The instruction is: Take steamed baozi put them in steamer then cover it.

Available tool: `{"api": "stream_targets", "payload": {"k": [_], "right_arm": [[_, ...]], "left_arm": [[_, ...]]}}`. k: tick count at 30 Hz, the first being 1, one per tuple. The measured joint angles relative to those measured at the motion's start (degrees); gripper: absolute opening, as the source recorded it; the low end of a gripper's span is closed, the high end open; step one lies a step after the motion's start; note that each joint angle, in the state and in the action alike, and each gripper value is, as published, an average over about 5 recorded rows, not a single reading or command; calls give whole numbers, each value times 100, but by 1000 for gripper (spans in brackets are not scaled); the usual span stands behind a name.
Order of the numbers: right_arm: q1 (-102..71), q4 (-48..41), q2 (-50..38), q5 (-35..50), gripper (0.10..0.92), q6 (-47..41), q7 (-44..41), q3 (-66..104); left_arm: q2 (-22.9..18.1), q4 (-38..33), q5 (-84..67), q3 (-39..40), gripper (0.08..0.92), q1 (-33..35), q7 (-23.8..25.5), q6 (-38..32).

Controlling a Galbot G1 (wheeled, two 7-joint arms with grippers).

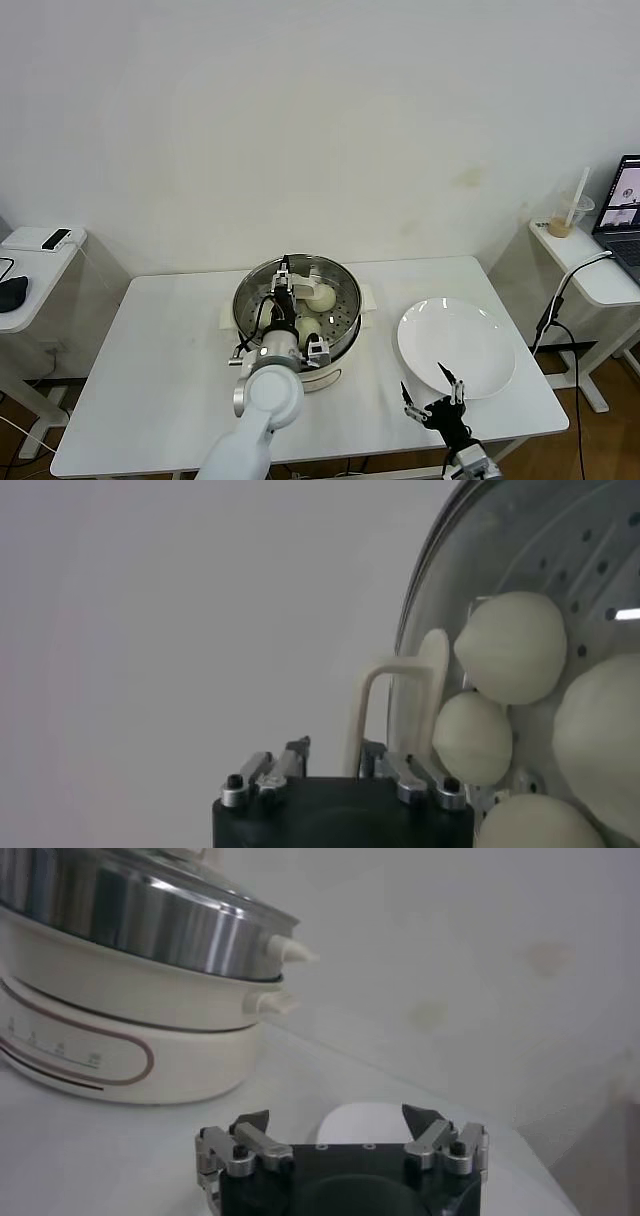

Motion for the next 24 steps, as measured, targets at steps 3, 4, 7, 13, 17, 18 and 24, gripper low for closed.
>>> {"api": "stream_targets", "payload": {"k": [3, 4, 7, 13, 17, 18, 24], "right_arm": [[-3, 1, -21, 5, 823, -4, 0, 1], [-4, 1, -27, 7, 823, -5, 0, 1], [-4, 1, -40, 14, 823, -8, 1, 3], [-16, -1, -85, 49, 823, -11, 2, 26], [-35, 7, -129, 93, 823, -18, 2, 33], [-43, 14, -144, 106, 823, -21, 2, 35], [-119, 75, -255, 224, 823, -9, 5, 71]], "left_arm": [[46, -129, -9, 27, 657, 96, -26, -21], [61, -177, -16, 35, 692, 133, -38, -30], [119, -343, -66, 64, 770, 268, -77, -50], [300, -781, -323, 53, 822, 606, -185, -93], [456, -1167, -653, -52, 823, 917, -383, -199], [497, -1270, -762, -95, 823, 1017, -456, -244], [739, -1876, -1870, -539, 823, 1839, -1120, -699]]}}
